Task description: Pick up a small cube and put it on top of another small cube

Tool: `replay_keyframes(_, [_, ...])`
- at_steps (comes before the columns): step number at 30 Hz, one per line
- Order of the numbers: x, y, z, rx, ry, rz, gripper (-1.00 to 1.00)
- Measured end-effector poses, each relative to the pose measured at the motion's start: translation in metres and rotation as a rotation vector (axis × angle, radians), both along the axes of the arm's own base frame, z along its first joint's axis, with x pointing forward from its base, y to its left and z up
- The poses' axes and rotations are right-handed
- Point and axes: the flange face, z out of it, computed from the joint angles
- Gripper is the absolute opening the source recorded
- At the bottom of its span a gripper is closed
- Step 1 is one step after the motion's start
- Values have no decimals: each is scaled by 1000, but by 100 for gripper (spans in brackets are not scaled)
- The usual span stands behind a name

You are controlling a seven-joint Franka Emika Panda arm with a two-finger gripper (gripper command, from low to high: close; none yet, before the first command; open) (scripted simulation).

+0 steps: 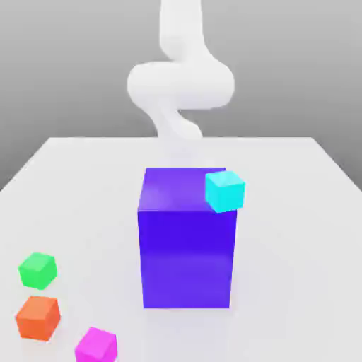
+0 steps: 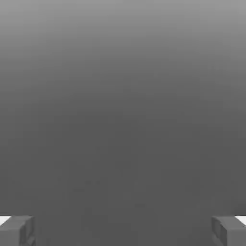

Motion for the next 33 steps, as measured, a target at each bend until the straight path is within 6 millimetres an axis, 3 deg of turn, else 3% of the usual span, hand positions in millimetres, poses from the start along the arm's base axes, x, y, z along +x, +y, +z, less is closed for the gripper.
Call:
replay_keyframes(8, [75,-23,-97,-13,160,250,0])
replay_keyframes(16, [124,-36,-205,-43,283,466,0])
replay_keyframes(24, [145,-51,-313,-108,384,657,0])
replay_keyframes(33, [142,-76,-416,-234,488,853,0])
